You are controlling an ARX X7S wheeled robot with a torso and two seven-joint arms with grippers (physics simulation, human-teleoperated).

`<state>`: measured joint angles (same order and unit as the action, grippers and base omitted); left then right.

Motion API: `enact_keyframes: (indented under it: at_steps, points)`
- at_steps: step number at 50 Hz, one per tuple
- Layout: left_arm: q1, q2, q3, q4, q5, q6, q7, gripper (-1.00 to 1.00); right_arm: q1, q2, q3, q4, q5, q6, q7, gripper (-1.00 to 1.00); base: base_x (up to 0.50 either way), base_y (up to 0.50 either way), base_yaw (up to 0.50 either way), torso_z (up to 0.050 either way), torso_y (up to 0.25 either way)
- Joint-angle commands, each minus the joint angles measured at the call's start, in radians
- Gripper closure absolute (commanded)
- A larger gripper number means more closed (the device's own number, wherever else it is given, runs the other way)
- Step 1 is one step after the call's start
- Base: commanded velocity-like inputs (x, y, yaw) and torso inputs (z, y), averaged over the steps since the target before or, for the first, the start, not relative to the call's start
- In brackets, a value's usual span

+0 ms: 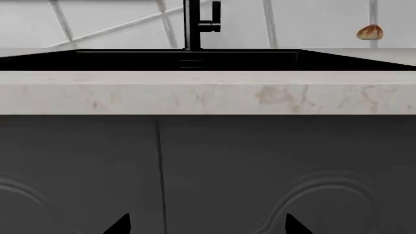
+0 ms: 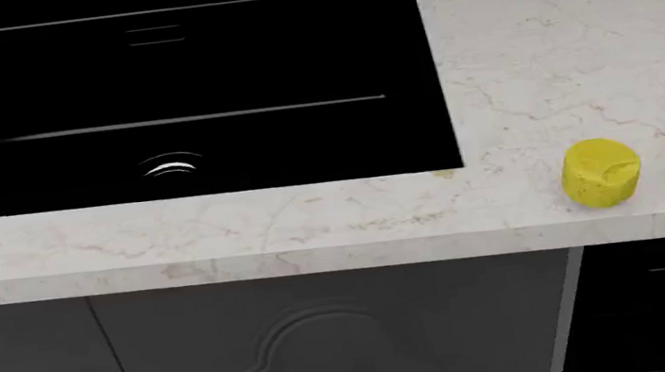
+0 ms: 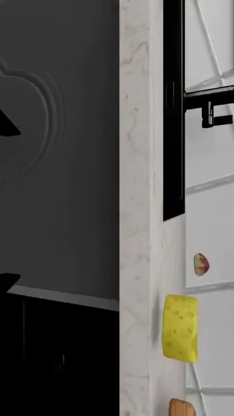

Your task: Pick up the wedge of cheese and place it on the slice of bread to prepare a simple cheese on bread dish.

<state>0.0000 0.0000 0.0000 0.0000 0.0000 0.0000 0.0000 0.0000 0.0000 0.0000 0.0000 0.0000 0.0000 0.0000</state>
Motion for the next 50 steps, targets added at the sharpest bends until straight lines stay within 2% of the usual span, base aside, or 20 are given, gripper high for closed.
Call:
enact_keyframes:
  at_steps: [1, 16, 18, 20, 50]
  points:
    - [0.0, -0.01, 0.011, 0.0, -0.01, 0.0, -0.011, -1.0, 0.0, 0.009, 0.0, 0.0, 0.009, 0.0, 0.013, -1.0, 0.0, 0.0, 0.0, 0.0, 0.0]
    - [0.01, -0.054, 0.05, 0.022, -0.069, -0.004, -0.053, -1.0, 0.0, 0.05, -0.06, -0.001, 0.048, 0.006, 0.069, -1.0, 0.0, 0.0, 0.0, 0.0, 0.0]
    - [0.017, -0.061, 0.048, 0.019, -0.118, 0.03, -0.017, -1.0, -0.001, 0.053, -0.067, -0.005, 0.047, 0.011, 0.074, -1.0, 0.0, 0.0, 0.0, 0.0, 0.0]
    - [0.024, -0.062, 0.046, 0.036, -0.09, 0.035, -0.053, -1.0, 0.002, 0.057, -0.069, 0.002, 0.051, 0.006, 0.078, -1.0, 0.0, 0.0, 0.0, 0.043, 0.0]
    - [0.015, -0.101, 0.096, 0.019, -0.115, 0.036, -0.092, -1.0, 0.005, 0.094, -0.116, 0.0, 0.08, 0.007, 0.125, -1.0, 0.0, 0.0, 0.0, 0.05, 0.0]
